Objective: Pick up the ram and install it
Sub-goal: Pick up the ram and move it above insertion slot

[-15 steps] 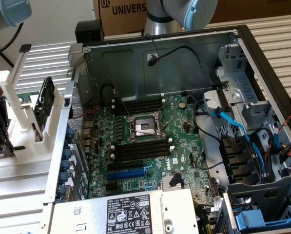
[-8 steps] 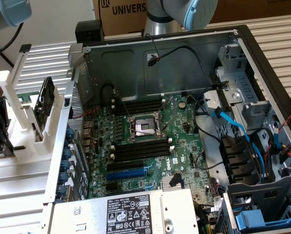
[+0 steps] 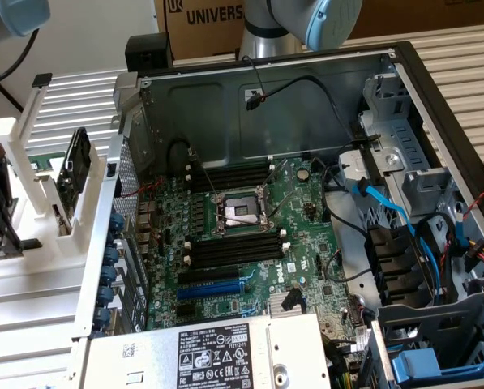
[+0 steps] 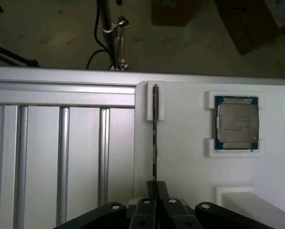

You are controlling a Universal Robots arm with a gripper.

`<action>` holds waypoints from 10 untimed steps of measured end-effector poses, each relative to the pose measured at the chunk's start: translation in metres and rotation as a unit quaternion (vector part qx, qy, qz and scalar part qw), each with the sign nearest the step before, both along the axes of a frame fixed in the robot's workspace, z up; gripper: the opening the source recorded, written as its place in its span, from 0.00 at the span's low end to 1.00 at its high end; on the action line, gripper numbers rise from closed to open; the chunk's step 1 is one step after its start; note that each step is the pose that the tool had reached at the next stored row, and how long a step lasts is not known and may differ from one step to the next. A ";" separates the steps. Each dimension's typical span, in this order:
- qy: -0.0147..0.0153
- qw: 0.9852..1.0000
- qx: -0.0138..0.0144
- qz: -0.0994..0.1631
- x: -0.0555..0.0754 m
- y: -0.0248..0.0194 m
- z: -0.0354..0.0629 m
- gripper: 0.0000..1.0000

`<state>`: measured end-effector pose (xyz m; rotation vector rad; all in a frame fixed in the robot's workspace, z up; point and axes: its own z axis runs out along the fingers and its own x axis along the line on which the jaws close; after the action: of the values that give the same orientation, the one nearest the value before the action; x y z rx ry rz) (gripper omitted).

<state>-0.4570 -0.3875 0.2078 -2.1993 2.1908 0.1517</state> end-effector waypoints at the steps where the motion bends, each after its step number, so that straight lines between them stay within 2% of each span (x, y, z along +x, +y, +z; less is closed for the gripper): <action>1: 0.000 1.000 0.000 0.000 0.000 0.0000 0.0014 0.12; 3: 0.000 1.000 0.000 0.000 0.000 0.0000 0.0085 0.12; 10: -0.001 1.000 0.000 0.000 0.000 0.0000 0.0230 0.12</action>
<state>-0.4571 -0.3875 0.2308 -2.1985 2.1896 0.1494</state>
